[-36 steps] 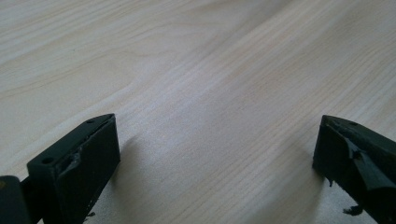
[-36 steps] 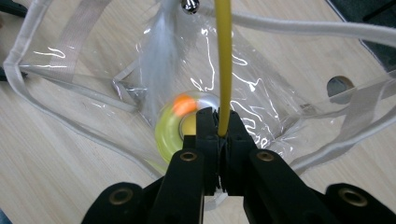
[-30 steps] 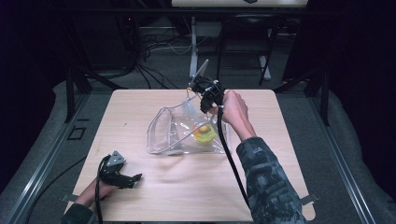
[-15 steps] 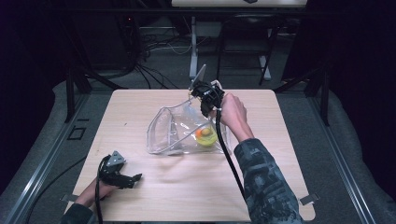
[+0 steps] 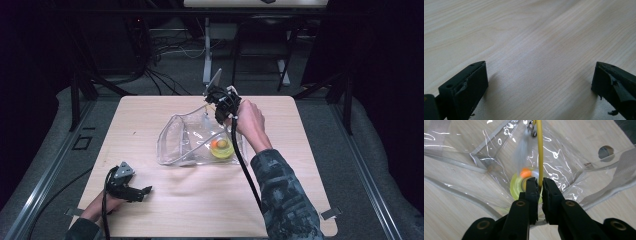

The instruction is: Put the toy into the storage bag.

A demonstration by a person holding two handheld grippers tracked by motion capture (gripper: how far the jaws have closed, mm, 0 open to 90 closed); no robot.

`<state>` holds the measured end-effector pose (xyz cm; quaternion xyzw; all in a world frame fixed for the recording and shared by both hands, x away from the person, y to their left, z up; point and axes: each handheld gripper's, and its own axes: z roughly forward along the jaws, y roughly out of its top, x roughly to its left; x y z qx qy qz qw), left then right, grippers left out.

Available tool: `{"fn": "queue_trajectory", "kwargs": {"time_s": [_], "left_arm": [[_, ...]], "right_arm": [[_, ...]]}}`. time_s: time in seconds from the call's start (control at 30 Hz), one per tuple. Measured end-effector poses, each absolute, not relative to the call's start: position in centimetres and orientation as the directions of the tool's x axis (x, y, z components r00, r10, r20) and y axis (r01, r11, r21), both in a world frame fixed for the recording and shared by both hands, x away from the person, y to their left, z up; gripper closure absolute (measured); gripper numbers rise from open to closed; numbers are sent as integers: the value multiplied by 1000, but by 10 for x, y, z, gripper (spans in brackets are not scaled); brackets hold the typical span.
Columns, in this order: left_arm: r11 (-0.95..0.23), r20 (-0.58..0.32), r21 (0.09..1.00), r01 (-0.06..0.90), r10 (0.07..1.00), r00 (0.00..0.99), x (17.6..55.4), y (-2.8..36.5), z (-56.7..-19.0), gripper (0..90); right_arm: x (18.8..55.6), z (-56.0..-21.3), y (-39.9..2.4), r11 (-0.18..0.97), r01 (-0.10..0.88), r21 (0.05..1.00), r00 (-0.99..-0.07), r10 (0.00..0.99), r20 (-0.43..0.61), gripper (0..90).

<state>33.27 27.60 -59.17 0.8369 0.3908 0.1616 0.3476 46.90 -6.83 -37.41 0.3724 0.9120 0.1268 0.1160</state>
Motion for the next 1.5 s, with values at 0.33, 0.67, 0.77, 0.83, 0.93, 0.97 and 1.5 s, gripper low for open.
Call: {"fn": "queue_trajectory", "kwargs": {"time_s": [0.33, 0.67, 0.77, 0.83, 0.93, 0.97, 1.5], "left_arm": [[-453, -1, 708, 541, 766, 642, 333, 276, -592, 3], [-453, -1, 708, 542, 766, 643, 333, 276, -592, 3], [-453, -1, 708, 542, 767, 642, 333, 276, -592, 3], [-453, -1, 708, 542, 766, 642, 333, 276, -592, 3], [-453, -1, 708, 542, 766, 642, 333, 276, -592, 3], [-453, -1, 708, 542, 766, 642, 333, 276, -592, 3], [-449, 4, 714, 537, 769, 639, 333, 276, -592, 3]], "right_arm": [[461, -347, -79, 654, 641, 403, -684, 724, -87, 732], [452, -323, -96, 626, 627, 464, -670, 737, -90, 506], [450, -319, -102, 617, 627, 475, -663, 743, -90, 429], [448, -316, -108, 609, 630, 482, -658, 748, -85, 388], [445, -312, -116, 597, 629, 498, -652, 754, -80, 334], [443, -311, -120, 595, 628, 502, -649, 756, -85, 312], [422, -321, -170, 565, 649, 509, -616, 783, -85, 140]]}}
